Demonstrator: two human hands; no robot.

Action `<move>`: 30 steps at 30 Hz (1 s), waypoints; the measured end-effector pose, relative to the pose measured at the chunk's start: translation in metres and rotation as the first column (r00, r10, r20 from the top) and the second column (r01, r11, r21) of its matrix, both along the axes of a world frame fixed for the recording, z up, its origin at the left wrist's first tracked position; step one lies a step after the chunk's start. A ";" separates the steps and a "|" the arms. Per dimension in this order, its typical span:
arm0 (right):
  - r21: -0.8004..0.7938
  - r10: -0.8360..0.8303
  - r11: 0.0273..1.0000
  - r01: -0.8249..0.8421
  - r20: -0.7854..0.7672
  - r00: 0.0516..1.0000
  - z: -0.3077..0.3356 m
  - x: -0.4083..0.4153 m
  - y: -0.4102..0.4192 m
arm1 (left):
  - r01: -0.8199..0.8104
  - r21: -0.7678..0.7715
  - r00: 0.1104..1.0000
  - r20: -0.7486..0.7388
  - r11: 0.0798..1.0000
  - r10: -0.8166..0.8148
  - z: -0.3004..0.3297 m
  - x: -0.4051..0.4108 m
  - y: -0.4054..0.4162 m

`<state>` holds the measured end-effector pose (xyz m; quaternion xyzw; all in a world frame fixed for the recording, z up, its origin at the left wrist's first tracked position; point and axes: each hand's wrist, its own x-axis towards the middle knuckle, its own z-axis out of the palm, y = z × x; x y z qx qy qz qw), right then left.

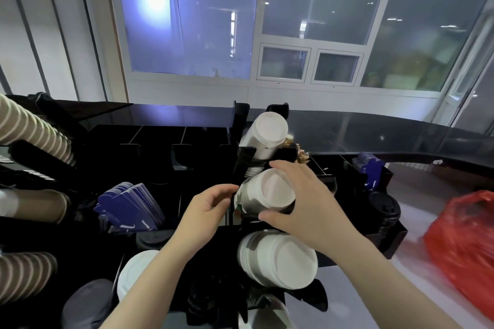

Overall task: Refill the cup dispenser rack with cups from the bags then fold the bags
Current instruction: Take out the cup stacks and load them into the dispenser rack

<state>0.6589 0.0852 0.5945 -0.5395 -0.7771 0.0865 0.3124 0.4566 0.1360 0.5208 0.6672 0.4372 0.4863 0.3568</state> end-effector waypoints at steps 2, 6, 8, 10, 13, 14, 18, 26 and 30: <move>0.030 -0.009 1.000 0.008 0.037 0.999 -0.002 0.003 0.000 | 0.046 0.015 0.996 -0.076 0.999 -0.045 -0.008 0.003 0.011; 0.056 -0.051 0.997 0.050 0.006 0.999 -0.004 0.004 0.001 | 0.113 0.010 0.985 -0.134 0.994 -0.111 -0.010 0.002 0.030; 0.062 -0.057 0.996 0.058 -0.031 0.998 -0.007 0.004 0.002 | 0.209 -0.009 0.968 -0.137 0.978 -0.208 -0.005 -0.001 0.035; 0.062 -0.052 0.997 0.055 -0.058 0.997 -0.009 0.006 0.003 | 0.278 -0.064 0.956 -0.078 0.958 -0.282 0.001 -0.003 0.038; 0.066 -0.041 0.997 0.047 -0.094 0.995 -0.012 0.007 0.005 | 0.311 -0.151 0.950 0.048 0.938 -0.307 0.004 0.001 0.039; 0.071 -0.041 0.996 0.049 -0.112 0.993 -0.013 0.007 0.005 | 0.324 -0.158 0.946 0.054 0.933 -0.319 0.004 0.003 0.038; 0.097 -0.025 0.994 0.041 -0.166 0.986 -0.019 0.007 0.007 | 0.316 -0.114 0.948 0.011 0.942 -0.317 -0.003 0.011 0.041; 0.155 0.061 0.987 -0.030 -0.195 0.979 -0.025 0.006 0.015 | 0.298 -0.121 0.952 -0.029 0.947 -0.304 -0.006 0.008 0.046; 0.212 0.085 0.977 -0.031 -0.247 0.965 -0.029 0.004 0.017 | 0.298 -0.124 0.951 -0.049 0.947 -0.305 -0.008 0.009 0.047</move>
